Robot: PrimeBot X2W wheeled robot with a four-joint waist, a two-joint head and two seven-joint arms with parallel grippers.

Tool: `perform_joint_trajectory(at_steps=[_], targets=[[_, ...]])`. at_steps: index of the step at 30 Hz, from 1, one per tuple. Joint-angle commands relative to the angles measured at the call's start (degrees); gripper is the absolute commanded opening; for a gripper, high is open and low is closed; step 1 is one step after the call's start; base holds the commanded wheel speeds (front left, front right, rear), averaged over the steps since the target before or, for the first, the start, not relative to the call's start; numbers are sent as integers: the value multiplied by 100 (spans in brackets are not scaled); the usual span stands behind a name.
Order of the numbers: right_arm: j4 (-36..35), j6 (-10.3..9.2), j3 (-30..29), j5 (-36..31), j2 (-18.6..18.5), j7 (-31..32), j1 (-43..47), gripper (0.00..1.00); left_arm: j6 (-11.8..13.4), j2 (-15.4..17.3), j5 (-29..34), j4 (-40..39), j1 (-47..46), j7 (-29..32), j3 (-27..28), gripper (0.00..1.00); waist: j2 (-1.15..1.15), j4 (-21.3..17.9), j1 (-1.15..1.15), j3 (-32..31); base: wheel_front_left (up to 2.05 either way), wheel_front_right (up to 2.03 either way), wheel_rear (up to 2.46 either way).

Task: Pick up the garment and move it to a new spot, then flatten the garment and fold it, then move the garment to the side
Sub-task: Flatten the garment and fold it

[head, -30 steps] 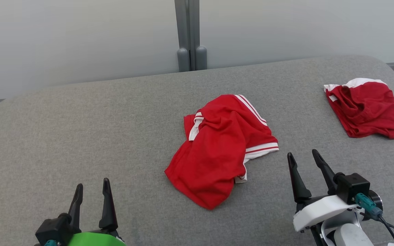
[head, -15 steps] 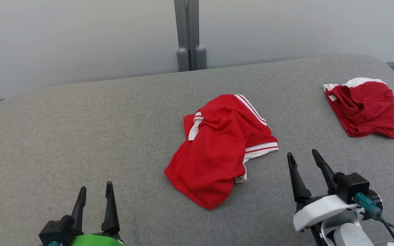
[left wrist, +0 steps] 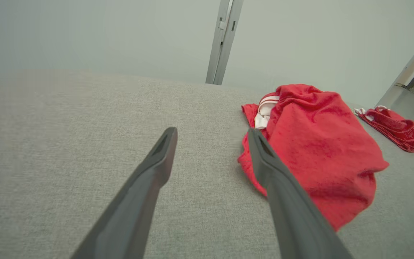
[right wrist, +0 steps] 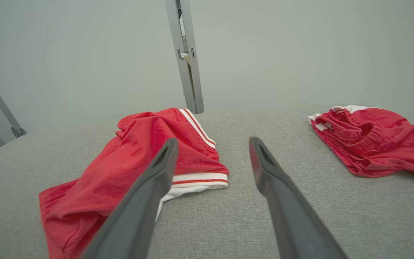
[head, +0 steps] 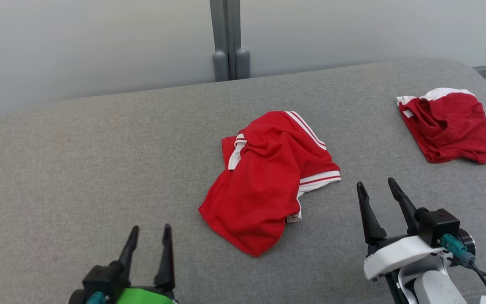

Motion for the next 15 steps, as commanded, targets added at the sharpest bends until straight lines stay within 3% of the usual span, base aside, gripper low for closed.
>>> perform_joint_trajectory(at_steps=[1, 7, 15], targets=[[-42, -8, -32, -45, -10, -17, -63, 100, -76, -14, 91, 57, -157, 7, -188, 100, 0, -84, 0, 94, 0, 0, 0], [-207, -8, -70, -90, -10, -17, -182, 100, -279, -45, 54, 541, -525, 88, -1190, 100, 0, -345, 0, 340, 0, 0, 0], [-300, -8, -101, -70, -8, -17, -332, 100, -189, -45, -25, 1218, -1087, 51, -2203, 100, 0, -839, 0, 722, 0, 0, 0]])
